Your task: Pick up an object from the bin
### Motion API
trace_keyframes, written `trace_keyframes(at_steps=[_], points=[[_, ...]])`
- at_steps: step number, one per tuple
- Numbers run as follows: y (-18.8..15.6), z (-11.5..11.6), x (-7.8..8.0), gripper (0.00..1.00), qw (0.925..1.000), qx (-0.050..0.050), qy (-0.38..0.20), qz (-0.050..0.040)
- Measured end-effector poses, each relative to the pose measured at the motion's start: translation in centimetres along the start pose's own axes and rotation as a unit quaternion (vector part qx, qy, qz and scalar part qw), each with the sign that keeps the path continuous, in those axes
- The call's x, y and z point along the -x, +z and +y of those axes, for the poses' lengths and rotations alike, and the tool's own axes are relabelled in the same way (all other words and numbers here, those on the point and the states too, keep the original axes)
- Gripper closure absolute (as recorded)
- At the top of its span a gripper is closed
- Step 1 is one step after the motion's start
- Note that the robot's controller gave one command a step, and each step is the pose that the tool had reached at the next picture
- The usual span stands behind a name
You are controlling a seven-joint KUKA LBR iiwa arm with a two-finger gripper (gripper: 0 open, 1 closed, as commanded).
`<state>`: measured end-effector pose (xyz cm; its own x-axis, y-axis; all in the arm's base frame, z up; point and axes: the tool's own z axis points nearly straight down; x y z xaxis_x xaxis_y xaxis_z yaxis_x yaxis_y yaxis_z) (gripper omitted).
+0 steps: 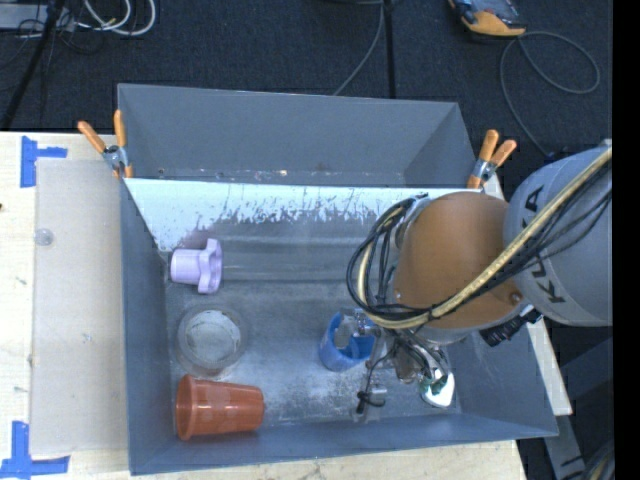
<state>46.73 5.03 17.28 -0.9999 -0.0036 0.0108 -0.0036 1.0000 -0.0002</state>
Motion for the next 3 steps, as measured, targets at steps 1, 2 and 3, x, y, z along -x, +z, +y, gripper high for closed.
trace_keyframes(at_steps=[1,2,3], points=[[-0.4,0.0,0.2,0.0,1.0,0.0,0.001,-0.004],[3.7,-1.3,5.6,0.0,0.9996,0.0,-0.027,-0.0058],[6.6,-2.9,7.6,0.0,0.9946,0.0,-0.104,-0.0033]])
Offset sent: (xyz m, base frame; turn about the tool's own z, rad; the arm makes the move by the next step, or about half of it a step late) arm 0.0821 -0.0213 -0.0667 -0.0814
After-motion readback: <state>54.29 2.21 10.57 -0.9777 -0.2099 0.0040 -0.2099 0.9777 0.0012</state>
